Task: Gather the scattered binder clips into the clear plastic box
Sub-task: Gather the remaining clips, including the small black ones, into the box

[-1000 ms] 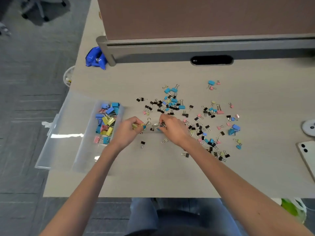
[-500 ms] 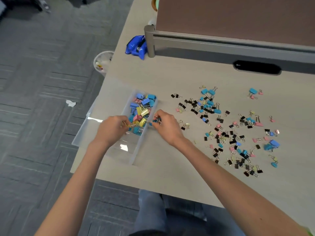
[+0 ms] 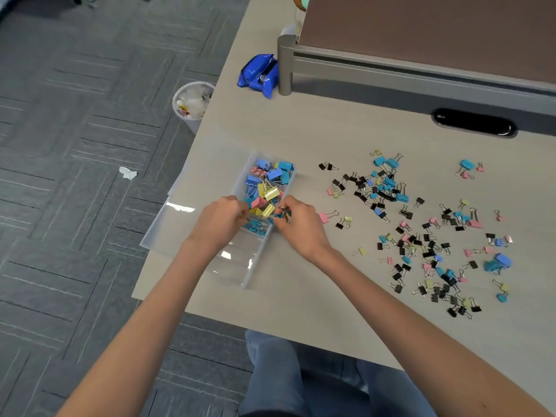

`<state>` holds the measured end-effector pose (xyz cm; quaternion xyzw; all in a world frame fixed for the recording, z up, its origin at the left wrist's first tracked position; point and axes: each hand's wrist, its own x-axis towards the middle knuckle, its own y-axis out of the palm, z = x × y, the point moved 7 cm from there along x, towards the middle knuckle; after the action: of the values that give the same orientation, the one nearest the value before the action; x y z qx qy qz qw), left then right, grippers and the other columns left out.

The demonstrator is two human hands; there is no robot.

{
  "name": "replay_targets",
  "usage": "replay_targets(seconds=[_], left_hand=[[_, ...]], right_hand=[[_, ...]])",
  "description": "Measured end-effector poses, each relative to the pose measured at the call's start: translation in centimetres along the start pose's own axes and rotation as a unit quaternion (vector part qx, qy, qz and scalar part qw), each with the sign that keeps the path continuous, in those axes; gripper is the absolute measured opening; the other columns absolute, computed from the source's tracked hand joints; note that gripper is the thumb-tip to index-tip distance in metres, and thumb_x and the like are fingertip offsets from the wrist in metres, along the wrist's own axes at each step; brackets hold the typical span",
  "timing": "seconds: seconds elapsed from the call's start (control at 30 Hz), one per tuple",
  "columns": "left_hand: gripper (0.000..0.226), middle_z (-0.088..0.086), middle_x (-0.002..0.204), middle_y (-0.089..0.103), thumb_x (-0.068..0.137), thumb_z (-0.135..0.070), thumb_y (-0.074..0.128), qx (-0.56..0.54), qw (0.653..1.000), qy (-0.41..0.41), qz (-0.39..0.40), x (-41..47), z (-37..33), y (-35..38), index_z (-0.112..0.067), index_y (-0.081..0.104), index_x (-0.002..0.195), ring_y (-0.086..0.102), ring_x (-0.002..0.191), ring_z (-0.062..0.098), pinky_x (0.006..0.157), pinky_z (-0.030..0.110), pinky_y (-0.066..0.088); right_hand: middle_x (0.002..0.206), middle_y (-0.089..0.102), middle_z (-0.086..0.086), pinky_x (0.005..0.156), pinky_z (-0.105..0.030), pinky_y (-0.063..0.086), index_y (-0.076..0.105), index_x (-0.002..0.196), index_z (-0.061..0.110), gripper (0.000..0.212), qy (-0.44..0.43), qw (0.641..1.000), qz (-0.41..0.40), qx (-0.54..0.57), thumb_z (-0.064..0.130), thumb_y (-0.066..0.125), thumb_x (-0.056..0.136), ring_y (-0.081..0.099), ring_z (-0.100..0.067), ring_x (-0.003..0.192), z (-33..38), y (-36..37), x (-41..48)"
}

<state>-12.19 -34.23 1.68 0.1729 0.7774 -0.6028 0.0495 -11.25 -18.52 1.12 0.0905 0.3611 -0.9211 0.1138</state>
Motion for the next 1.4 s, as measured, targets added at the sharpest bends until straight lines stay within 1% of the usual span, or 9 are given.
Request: replay_targets(seconds=[0.2,0.33,0.47,0.6,0.73,0.93,1.07,1.2,1.4], left_hand=[[0.013,0.010,0.087,0.065,0.090,-0.004,0.057,-0.167,0.983,-0.049,-0.066,-0.6,2.7,-1.2,-0.012,0.066,0.095,0.056,0.071,0.021,0.064,0.030,0.044],[0.018,0.013,0.091,0.067,0.094,-0.004,0.051,-0.258,0.959,-0.102,-0.052,-1.2,4.0,-1.1,-0.012,0.065,0.101,0.060,0.077,0.026,0.068,0.029,0.047],[0.022,0.010,0.098,0.062,0.097,-0.004,0.046,-0.320,0.938,-0.136,-0.019,-1.7,4.4,-0.9,-0.011,0.065,0.106,0.054,0.071,0.013,0.058,0.019,0.041],[0.028,0.009,0.102,0.059,0.098,-0.001,0.038,-0.331,0.931,-0.150,0.028,-1.6,4.6,-0.6,-0.008,0.062,0.110,0.053,0.080,0.015,0.059,0.020,0.043],[0.025,0.006,0.093,0.062,0.099,-0.001,0.039,-0.375,0.910,-0.173,0.042,-1.1,5.1,-0.7,-0.009,0.060,0.111,0.055,0.073,0.008,0.056,0.013,0.047],[0.028,0.018,0.092,0.063,0.096,0.009,0.038,-0.442,0.871,-0.211,0.038,-1.2,6.0,-0.6,0.001,0.055,0.116,0.062,0.070,0.011,0.056,0.014,0.053],[0.027,0.026,0.092,0.064,0.095,0.012,0.037,-0.468,0.852,-0.233,0.021,-1.4,6.5,-0.4,0.002,0.054,0.114,0.067,0.057,0.007,0.055,0.018,0.055],[0.023,0.027,0.089,0.063,0.095,0.012,0.039,-0.475,0.843,-0.250,-0.001,-1.7,6.8,0.0,0.001,0.053,0.109,0.065,0.050,0.006,0.049,0.018,0.053],[0.020,0.018,0.089,0.066,0.095,0.007,0.046,-0.458,0.856,-0.239,0.004,-2.0,7.1,0.5,-0.002,0.060,0.105,0.065,0.057,0.001,0.054,0.015,0.053]], right_hand=[[0.092,0.067,-0.005,0.064,-0.034,0.048,0.060,0.097,0.012,0.014,0.010,1.000,0.014,-0.010,0.020,0.065,0.087,0.057,-0.022,0.073,0.9,1.1,0.1],[0.098,0.067,-0.008,0.072,-0.037,0.052,0.060,0.103,0.013,0.017,0.013,0.999,0.029,-0.033,0.020,0.064,0.088,0.063,-0.029,0.087,1.8,2.2,0.3],[0.100,0.068,-0.003,0.074,-0.032,0.050,0.062,0.105,0.017,0.018,0.012,0.999,0.032,-0.018,0.019,0.065,0.088,0.062,-0.024,0.085,2.5,2.9,0.5],[0.099,0.069,-0.001,0.068,-0.026,0.044,0.064,0.102,0.015,0.018,0.017,0.999,0.029,-0.001,0.018,0.068,0.085,0.053,-0.016,0.074,2.4,3.4,0.7],[0.095,0.068,-0.003,0.073,-0.035,0.054,0.064,0.101,0.011,0.019,0.008,1.000,0.022,0.009,0.014,0.069,0.083,0.062,-0.020,0.080,2.7,3.6,1.1],[0.109,0.057,-0.008,0.068,-0.032,0.042,0.055,0.105,0.008,0.019,-0.098,0.983,0.036,-0.149,0.015,0.063,0.089,0.058,-0.028,0.091,4.6,4.6,1.6],[0.115,0.052,-0.009,0.071,-0.033,0.042,0.050,0.111,0.007,0.030,-0.120,0.975,0.033,-0.183,0.013,0.067,0.087,0.053,-0.026,0.103,4.7,5.4,1.6],[0.116,0.048,-0.009,0.064,-0.030,0.038,0.049,0.111,0.007,0.039,-0.130,0.973,0.011,-0.189,-0.007,0.062,0.077,0.046,-0.025,0.105,4.5,5.8,1.4],[0.117,0.047,-0.006,0.067,-0.034,0.049,0.048,0.113,0.009,0.042,-0.141,0.976,-0.003,-0.167,-0.004,0.066,0.078,0.047,-0.023,0.105,4.2,5.6,0.9]])
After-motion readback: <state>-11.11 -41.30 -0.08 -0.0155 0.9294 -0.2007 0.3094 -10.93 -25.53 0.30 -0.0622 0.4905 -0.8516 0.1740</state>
